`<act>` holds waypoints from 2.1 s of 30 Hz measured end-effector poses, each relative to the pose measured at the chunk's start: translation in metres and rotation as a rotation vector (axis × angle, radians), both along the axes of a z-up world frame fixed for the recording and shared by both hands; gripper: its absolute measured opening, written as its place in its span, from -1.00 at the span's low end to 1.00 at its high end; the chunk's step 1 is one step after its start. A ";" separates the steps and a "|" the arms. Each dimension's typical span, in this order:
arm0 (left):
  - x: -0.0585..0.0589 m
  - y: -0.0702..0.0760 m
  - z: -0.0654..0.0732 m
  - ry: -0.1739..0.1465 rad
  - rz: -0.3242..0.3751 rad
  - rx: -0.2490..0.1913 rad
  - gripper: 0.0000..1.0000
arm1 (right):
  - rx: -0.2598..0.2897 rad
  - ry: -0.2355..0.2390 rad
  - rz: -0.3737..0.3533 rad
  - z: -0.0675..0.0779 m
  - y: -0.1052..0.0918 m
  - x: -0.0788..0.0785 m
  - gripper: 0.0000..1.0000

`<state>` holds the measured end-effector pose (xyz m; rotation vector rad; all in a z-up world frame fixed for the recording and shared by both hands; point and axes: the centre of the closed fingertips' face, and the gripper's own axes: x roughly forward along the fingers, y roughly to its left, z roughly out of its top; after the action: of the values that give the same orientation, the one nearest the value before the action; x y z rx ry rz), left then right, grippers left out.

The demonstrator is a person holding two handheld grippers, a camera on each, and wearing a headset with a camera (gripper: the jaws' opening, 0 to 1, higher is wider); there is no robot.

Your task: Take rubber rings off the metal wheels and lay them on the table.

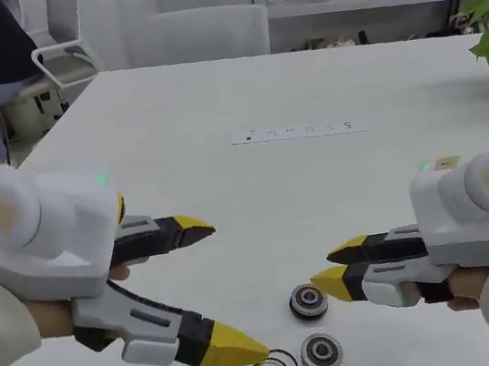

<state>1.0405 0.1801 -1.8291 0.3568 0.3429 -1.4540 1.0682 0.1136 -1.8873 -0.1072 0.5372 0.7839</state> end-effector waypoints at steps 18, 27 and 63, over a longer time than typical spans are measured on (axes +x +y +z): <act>0.040 -0.060 0.001 -0.130 -0.065 0.053 0.37 | -0.012 0.076 -0.089 -0.026 -0.029 0.007 -0.60; 0.042 -0.071 -0.037 -0.104 -0.032 -0.028 0.20 | -0.061 0.113 -0.067 -0.043 -0.029 0.006 -0.61; 0.040 -0.068 -0.110 0.012 0.053 0.060 -0.85 | -0.144 0.079 0.069 -0.068 0.002 -0.004 -0.56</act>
<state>1.0804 0.1126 -1.9394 0.3842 0.4034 -1.3965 1.0644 0.1154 -1.9556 -0.2295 0.6676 0.8184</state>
